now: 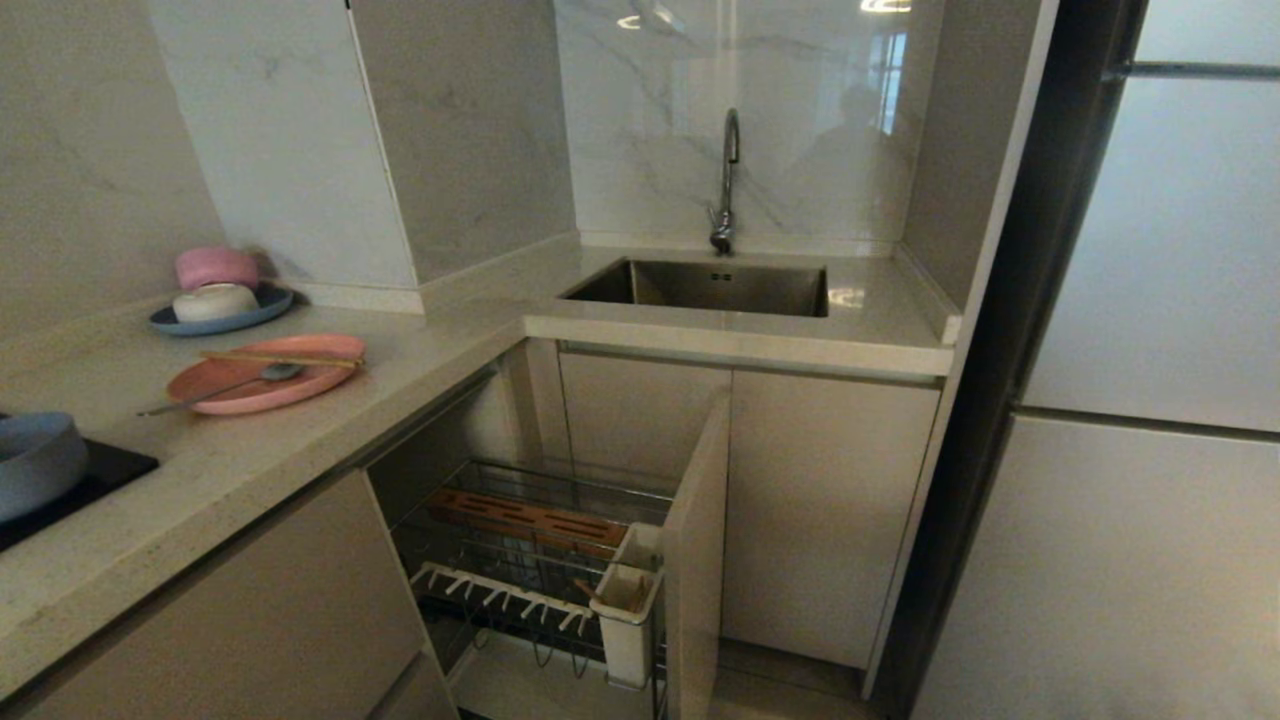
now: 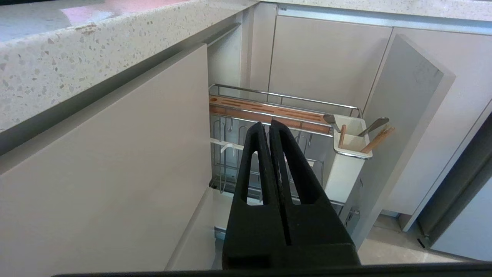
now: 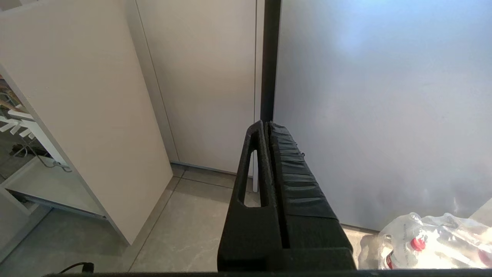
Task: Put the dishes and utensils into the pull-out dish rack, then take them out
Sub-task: Pick up the bowl and place it in the cupboard
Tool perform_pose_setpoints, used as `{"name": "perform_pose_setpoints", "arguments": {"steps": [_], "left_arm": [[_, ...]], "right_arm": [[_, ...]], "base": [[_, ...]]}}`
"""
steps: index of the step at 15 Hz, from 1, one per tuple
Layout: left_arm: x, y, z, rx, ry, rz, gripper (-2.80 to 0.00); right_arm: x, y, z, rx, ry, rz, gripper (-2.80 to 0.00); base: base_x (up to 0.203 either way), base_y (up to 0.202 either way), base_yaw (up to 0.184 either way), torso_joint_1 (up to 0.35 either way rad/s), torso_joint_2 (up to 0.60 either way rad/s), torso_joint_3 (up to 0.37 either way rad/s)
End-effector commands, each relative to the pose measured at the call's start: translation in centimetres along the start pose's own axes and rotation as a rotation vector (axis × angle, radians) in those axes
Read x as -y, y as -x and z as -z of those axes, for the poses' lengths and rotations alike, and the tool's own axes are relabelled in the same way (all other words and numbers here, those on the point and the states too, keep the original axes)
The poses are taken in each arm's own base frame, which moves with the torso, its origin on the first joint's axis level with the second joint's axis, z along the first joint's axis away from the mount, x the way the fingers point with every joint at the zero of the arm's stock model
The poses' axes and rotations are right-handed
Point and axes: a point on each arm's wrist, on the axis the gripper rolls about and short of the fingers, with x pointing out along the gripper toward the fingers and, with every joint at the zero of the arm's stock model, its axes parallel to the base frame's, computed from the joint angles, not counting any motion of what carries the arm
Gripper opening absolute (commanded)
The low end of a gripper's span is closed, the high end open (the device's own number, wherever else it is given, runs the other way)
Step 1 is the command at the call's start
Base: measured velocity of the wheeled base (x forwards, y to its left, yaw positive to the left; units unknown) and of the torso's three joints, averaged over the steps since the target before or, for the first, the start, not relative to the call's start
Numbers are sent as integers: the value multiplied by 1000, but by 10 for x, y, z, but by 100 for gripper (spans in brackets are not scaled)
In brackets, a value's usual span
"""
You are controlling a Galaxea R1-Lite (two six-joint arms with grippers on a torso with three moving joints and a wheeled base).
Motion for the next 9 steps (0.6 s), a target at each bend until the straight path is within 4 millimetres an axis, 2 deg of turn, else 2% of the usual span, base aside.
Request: {"name": "perform_pose_setpoints", "arguments": {"steps": [1,4,9], "left_arm": [[0,-1,2,-10,1,-1,-280],[0,-1,2,-9,-1,-1,-280],[0,-1,2,-9,-4,-1,-280]], "right_arm": [[0,0,0,-1,-1,0,-280],[0,0,0,-1,-1,0,-280],[0,0,0,-1,1,0,-280]], "base": [[0,0,0,0,0,0],[0,0,0,2,0,-83],[0,0,0,1,1,-194]]}}
